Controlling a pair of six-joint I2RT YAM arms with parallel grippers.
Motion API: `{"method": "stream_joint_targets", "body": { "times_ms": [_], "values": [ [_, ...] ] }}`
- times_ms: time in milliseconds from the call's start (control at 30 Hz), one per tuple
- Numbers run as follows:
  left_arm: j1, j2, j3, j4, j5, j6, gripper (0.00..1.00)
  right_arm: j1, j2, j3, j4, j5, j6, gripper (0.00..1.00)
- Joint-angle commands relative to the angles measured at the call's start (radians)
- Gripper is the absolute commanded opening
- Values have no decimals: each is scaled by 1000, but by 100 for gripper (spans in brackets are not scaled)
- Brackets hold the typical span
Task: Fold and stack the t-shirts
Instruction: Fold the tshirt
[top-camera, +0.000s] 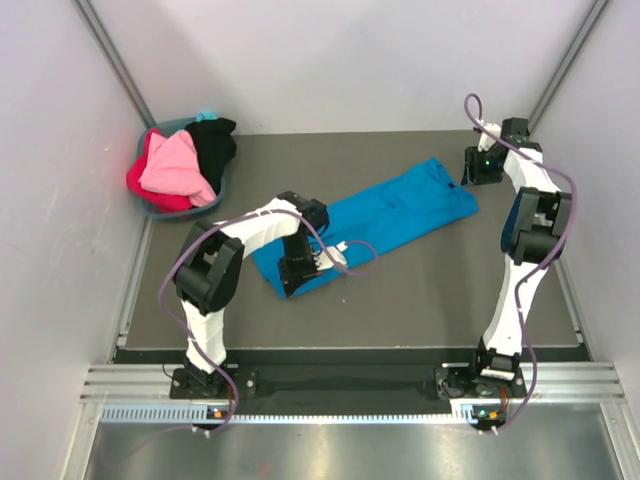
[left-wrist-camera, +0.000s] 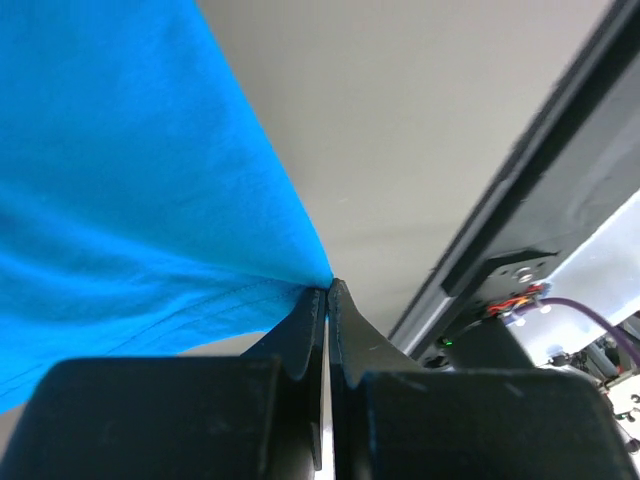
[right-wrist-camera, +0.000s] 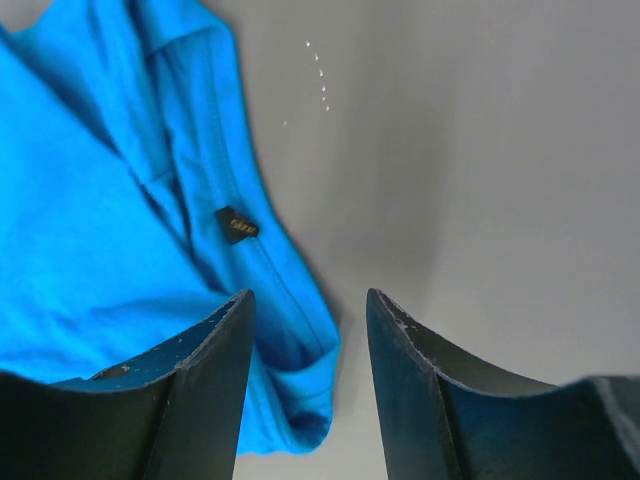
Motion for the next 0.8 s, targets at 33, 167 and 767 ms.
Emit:
{"method": "stream_joint_targets", "body": {
  "times_ms": [33,167,767],
  "values": [
    [-48,-60,-16,-84,50,-55,0,15,41,76,-25,-23,-11,49],
    [-68,-57,-14,-76,58,-78,0,42,85,146,-68,-12,-23,47],
    [-153,7,59,-75,88,-114,0,85,231,323,-113,76,-36,5]
  ]
}}
